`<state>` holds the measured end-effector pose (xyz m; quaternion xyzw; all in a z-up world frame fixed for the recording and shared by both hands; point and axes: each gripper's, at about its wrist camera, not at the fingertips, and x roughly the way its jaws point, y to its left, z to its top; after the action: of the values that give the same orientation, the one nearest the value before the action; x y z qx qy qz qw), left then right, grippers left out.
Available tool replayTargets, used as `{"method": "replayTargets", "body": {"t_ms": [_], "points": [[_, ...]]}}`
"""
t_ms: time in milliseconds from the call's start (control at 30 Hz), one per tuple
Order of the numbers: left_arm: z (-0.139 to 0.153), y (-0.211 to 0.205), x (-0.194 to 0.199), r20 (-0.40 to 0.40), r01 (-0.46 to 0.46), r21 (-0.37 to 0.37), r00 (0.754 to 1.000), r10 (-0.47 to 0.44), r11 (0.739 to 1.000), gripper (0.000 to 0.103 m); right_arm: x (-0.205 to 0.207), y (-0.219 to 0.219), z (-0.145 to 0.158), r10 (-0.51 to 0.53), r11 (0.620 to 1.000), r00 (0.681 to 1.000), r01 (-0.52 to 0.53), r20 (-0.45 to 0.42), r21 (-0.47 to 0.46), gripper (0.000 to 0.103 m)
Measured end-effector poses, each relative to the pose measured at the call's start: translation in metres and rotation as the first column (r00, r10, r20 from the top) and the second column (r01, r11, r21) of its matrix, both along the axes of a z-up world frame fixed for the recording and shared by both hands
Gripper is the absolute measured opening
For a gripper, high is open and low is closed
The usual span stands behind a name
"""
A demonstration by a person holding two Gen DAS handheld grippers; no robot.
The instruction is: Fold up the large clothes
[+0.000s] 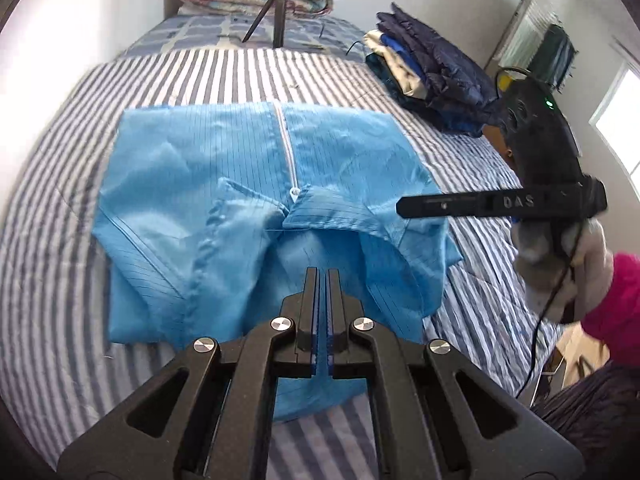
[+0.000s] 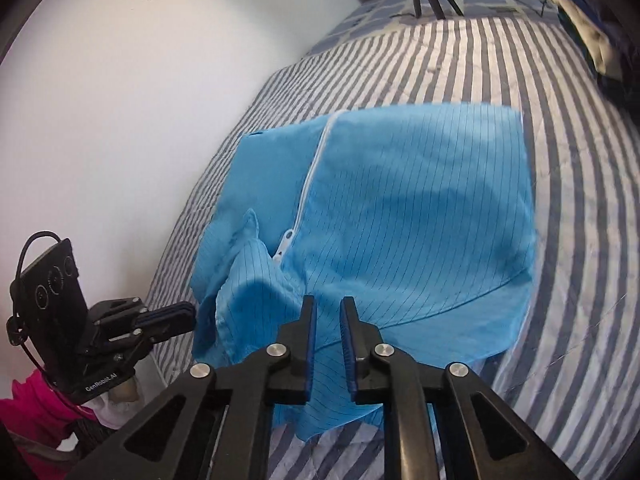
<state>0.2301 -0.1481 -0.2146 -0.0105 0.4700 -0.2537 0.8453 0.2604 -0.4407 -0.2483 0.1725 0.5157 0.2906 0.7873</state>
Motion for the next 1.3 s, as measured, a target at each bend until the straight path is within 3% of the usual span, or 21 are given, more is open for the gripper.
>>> {"method": "replayTargets", "body": {"t_ms": [167, 433, 500, 600, 700, 833, 967, 1100, 1300], "points": [[-0.015, -0.009, 0.008, -0.026, -0.029, -0.013, 0.999, 0.029, 0.999, 0.0, 0.006, 0.018, -0.01, 0.049, 0.998, 0.999, -0.049, 0.002, 0.046, 0.008], [-0.02, -0.038, 0.02, -0.006, -0.001, -0.044, 1.0, 0.001, 0.999, 0.0, 0.008, 0.021, -0.043, 0.092, 0.982, 0.989, -0.071, -0.114, 0.178, 0.008], [-0.025, -0.048, 0.022, -0.015, 0.018, -0.044, 1.0, -0.018, 0.999, 0.0, 0.008, 0.006, -0.035, 0.061, 0.986, 0.993, -0.044, -0.099, 0.159, 0.009], [-0.03, -0.062, 0.021, -0.01, 0.033, -0.042, 0.999, -0.034, 0.999, 0.0, 0.004, -0.021, -0.015, 0.018, 0.987, 0.999, -0.011, -0.041, 0.162, 0.019], [-0.027, -0.064, 0.019, -0.006, 0.033, -0.06, 0.999, -0.034, 0.998, 0.0, 0.002, -0.032, -0.001, -0.004, 0.985, 1.0, 0.004, 0.0, 0.172, 0.019], [-0.014, -0.052, 0.014, 0.088, 0.021, 0.008, 0.996, -0.022, 1.0, 0.0, 0.002, -0.032, -0.007, -0.002, 0.991, 1.0, 0.004, -0.016, 0.135, 0.018], [-0.001, -0.038, 0.027, 0.102, 0.012, -0.025, 0.995, -0.009, 1.0, 0.0, 0.005, -0.011, -0.02, 0.024, 0.988, 0.999, -0.018, -0.036, 0.154, 0.018], [0.004, -0.044, 0.041, 0.103, 0.086, 0.005, 0.991, -0.086, 0.996, 0.0, -0.018, -0.011, -0.007, 0.083, 0.972, 0.996, -0.077, -0.017, 0.221, 0.018], [-0.008, -0.073, 0.07, -0.003, 0.206, -0.005, 0.978, -0.206, 0.978, 0.0, -0.04, 0.016, -0.007, 0.19, 0.967, 0.982, -0.188, 0.005, 0.173, 0.018]]}}
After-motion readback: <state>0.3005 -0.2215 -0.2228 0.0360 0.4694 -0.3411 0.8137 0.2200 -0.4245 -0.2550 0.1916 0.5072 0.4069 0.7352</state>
